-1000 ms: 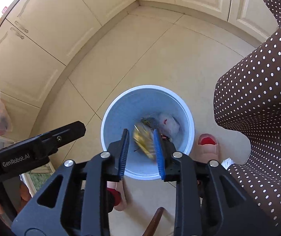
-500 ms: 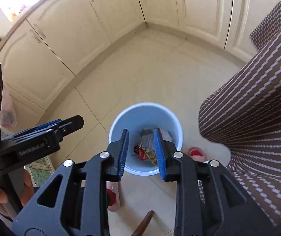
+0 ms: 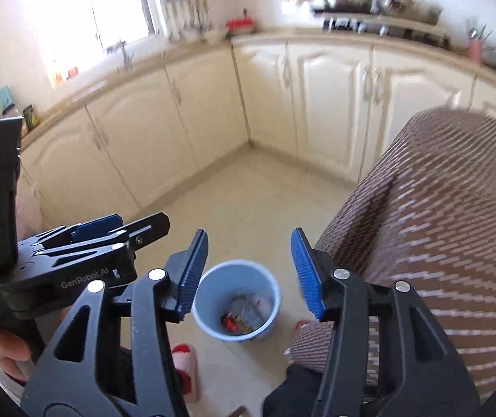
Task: Collect trash
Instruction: 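Move both open tools back to the trash pile on the table, then grasp the pink-orange candy wrapper with the left tool while the right tool grasps the brown walnut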
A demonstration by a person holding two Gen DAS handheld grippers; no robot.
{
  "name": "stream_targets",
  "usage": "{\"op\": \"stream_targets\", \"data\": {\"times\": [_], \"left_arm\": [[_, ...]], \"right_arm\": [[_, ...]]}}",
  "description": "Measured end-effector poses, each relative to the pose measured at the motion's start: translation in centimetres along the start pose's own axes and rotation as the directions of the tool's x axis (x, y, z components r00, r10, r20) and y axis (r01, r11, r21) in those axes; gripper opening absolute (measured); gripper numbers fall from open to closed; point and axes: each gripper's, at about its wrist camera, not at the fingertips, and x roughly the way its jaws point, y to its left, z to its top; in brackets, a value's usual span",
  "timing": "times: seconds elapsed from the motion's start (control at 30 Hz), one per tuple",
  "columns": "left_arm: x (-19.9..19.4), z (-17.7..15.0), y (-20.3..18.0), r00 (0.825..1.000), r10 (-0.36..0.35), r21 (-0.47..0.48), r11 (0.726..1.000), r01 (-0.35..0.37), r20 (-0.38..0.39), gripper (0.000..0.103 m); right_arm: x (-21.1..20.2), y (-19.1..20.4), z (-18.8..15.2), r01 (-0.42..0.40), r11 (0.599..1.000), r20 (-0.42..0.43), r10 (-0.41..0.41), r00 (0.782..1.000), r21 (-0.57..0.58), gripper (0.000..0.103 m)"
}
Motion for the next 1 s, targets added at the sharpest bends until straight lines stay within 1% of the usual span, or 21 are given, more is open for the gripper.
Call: {"op": "stream_targets", "data": {"times": [0.07, 0.13, 0.2, 0.23, 0.3, 0.37, 0.43, 0.5, 0.53, 0.57, 0.63, 0.67, 0.73, 0.8, 0.87, 0.93, 1.0], "left_arm": [[-0.9, 0.7, -2.4, 0.999, -0.031, 0.027, 0.999, 0.031, 0.008, 0.079], [-1.6, 0.8, -4.8, 0.999, -0.054, 0.061, 0.997, 0.053, 0.010, 0.079], [-1.5, 1.1, -7.9, 0.996, -0.087, 0.106, 0.991, 0.086, 0.004, 0.079], [-1.4, 1.3, -9.3, 0.994, -0.106, 0.127, 0.986, 0.106, -0.005, 0.079], [-1.0, 1.5, -11.9, 0.989, -0.144, 0.164, 0.976, 0.146, -0.025, 0.079], [-0.2, 1.5, -15.1, 0.981, -0.188, 0.202, 0.960, 0.194, -0.051, 0.079], [0.6, 1.4, -17.7, 0.974, -0.216, 0.236, 0.945, 0.226, -0.067, 0.079], [1.6, 1.3, -20.9, 0.971, -0.226, 0.286, 0.928, 0.240, -0.081, 0.079], [2.1, 1.2, -22.5, 0.968, -0.234, 0.310, 0.917, 0.250, -0.091, 0.079], [2.8, 1.2, -24.0, 0.964, -0.245, 0.333, 0.905, 0.266, -0.105, 0.079], [4.2, 1.1, -27.8, 0.949, -0.271, 0.387, 0.867, 0.313, -0.161, 0.079], [4.8, 1.0, -29.5, 0.945, -0.275, 0.418, 0.849, 0.324, -0.176, 0.079], [5.9, 0.9, -32.3, 0.950, -0.264, 0.470, 0.825, 0.313, -0.168, 0.079], [7.2, 0.7, -35.0, 0.958, -0.238, 0.531, 0.798, 0.285, -0.157, 0.079], [8.4, 0.8, -36.9, 0.963, -0.225, 0.556, 0.787, 0.268, -0.147, 0.079], [9.2, 1.1, -38.2, 0.962, -0.232, 0.562, 0.781, 0.273, -0.146, 0.079], [10.4, 1.2, -39.8, 0.966, -0.221, 0.584, 0.770, 0.258, -0.135, 0.079]], "right_arm": [[-3.2, -1.8, 0.6, 0.015, 1.000, 0.049, -0.015, 0.999, -0.003, 0.053], [-6.2, -4.0, 1.1, 0.059, 0.998, 0.094, -0.059, 0.994, 0.002, 0.054], [-8.1, -6.1, 1.5, 0.095, 0.995, 0.118, -0.096, 0.988, 0.020, 0.055], [-9.3, -8.0, 1.5, 0.119, 0.992, 0.126, -0.123, 0.984, 0.039, 0.055], [-11.1, -10.8, 1.5, 0.167, 0.983, 0.129, -0.175, 0.976, 0.072, 0.055], [-12.3, -13.7, 1.6, 0.227, 0.968, 0.130, -0.240, 0.962, 0.105, 0.055], [-13.6, -17.3, 1.4, 0.291, 0.946, 0.118, -0.309, 0.944, 0.145, 0.055], [-14.8, -20.6, 0.9, 0.334, 0.925, 0.103, -0.356, 0.929, 0.180, 0.055], [-15.0, -22.1, 0.8, 0.357, 0.914, 0.088, -0.378, 0.921, 0.195, 0.056], [-14.8, -22.7, 0.7, 0.371, 0.905, 0.076, -0.393, 0.917, 0.206, 0.056], [-14.8, -25.2, 0.2, 0.396, 0.891, 0.038, -0.414, 0.910, 0.224, 0.057], [-14.8, -25.9, 0.1, 0.406, 0.886, 0.021, -0.421, 0.907, 0.223, 0.057], [-14.6, -27.6, -0.1, 0.431, 0.877, -0.008, -0.439, 0.898, 0.211, 0.059], [-13.9, -28.9, 0.0, 0.435, 0.876, -0.038, -0.437, 0.899, 0.207, 0.060], [-13.2, -30.4, 0.0, 0.436, 0.876, -0.065, -0.432, 0.899, 0.206, 0.061], [-12.5, -31.4, 0.1, 0.435, 0.877, -0.091, -0.426, 0.900, 0.205, 0.061], [-11.7, -32.8, 0.4, 0.439, 0.877, -0.115, -0.424, 0.898, 0.194, 0.062]]}}
